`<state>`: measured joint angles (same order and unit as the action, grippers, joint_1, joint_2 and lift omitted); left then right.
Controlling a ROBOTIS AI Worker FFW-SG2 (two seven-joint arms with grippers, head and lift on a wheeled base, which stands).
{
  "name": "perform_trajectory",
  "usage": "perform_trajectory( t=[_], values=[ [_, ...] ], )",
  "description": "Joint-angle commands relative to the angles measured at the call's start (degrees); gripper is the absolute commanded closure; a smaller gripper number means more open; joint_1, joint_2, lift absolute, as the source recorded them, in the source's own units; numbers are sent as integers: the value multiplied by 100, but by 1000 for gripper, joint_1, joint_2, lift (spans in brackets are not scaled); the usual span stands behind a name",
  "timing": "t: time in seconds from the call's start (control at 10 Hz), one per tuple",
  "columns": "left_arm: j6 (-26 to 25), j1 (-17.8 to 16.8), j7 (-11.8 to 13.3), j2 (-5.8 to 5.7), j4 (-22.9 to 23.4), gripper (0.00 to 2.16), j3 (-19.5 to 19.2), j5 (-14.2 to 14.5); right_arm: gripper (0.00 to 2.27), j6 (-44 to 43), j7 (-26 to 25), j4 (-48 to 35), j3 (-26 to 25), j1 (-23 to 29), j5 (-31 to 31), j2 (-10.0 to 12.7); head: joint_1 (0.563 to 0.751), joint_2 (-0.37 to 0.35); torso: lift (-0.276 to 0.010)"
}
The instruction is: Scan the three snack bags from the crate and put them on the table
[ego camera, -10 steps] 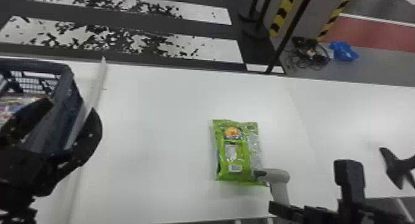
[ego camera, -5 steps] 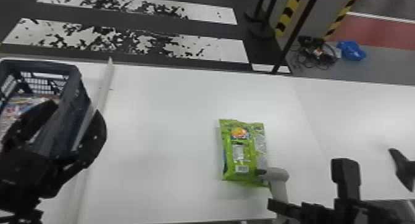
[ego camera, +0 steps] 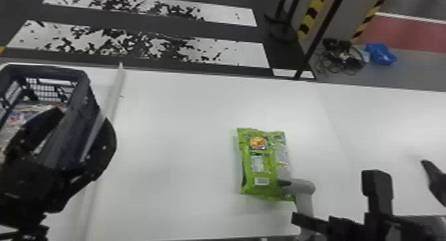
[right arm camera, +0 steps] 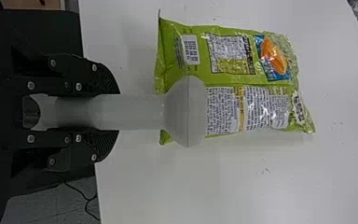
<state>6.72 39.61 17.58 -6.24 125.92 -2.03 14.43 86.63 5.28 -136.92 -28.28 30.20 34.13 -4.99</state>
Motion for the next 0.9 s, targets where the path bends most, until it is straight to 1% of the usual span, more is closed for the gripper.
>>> perform_trajectory(
  t=[0.0,0.1,0.2,0.3,0.4,0.5,0.6,0.8],
  values=[
    [0,12,0,-9,20,29,0,-1,2223,52,-1,-89,-257,-181,59,-20,695,-188,-94],
    [0,12,0,-18,29,29,9,-10,2223,-18,-1,-62,-380,-339,6,-46,695,-202,-94],
    [0,3,0,-18,29,29,18,-19,2223,-317,43,157,-389,-576,-178,-99,695,-220,-94],
    [-18,-41,0,-35,29,29,62,-27,2223,-616,87,474,-397,-770,-354,-248,695,-242,-94],
    [-35,-41,0,-44,29,29,62,-45,2223,-792,149,939,-406,-1069,-460,-459,695,-256,-94],
    [-53,-41,0,-53,29,29,97,-80,2223,-985,201,1317,-415,-1236,-512,-600,695,-284,-94],
    [-70,-23,0,-62,29,29,88,-80,2223,-1231,237,1730,-327,-1464,-802,-652,695,-313,-94],
    [-70,3,0,-62,55,29,97,-107,2223,-1776,289,2355,-55,-1622,-1101,-837,695,-350,-94]
  ],
)
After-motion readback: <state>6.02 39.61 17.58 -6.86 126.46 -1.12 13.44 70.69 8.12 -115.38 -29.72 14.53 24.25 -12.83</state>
